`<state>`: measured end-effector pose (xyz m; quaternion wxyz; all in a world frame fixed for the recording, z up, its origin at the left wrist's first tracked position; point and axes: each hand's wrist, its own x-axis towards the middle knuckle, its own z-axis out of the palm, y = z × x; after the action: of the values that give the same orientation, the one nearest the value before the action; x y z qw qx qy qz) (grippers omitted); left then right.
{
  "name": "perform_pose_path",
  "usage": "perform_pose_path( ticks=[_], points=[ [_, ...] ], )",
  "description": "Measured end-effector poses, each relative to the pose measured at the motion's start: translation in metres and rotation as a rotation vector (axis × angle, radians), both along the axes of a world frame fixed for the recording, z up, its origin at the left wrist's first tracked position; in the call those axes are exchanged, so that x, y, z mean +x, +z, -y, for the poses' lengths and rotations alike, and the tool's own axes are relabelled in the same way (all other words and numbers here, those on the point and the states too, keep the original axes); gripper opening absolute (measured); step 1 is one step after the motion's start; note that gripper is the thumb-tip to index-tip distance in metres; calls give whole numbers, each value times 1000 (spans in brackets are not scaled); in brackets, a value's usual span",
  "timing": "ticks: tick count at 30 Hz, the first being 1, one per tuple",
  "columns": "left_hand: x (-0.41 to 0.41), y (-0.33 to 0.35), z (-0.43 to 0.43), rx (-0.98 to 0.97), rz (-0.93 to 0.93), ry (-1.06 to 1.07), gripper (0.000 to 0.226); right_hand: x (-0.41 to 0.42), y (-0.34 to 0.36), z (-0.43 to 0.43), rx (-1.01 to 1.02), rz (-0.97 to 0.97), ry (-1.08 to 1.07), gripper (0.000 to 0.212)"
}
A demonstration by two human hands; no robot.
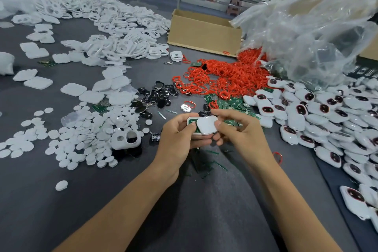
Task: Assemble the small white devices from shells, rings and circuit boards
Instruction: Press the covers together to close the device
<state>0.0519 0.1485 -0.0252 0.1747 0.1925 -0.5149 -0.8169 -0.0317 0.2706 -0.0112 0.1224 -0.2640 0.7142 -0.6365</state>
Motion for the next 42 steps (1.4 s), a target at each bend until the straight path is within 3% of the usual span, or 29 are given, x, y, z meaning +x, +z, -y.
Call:
perform_pose_path(
  ticks=[9, 17, 26, 32, 42],
  points=[
    [0, -1, 0, -24, 12, -6, 22, -1, 4, -9, 187, -76, 88, 36],
    [-1, -3, -1, -82, 45, 9, 21, 1, 3, -7, 383, -499, 58, 33],
    [-1, -4, 0, -78, 69, -15, 21, 4, 7, -10, 375, -663, 59, 34],
    [-1, -3, 1, -31, 52, -52, 22, 6, 8, -4, 224, -651, -66, 34],
    [1, -1, 1, -6, 36, -66, 20, 1, 3, -4, 167, -604, -134, 32]
  ],
)
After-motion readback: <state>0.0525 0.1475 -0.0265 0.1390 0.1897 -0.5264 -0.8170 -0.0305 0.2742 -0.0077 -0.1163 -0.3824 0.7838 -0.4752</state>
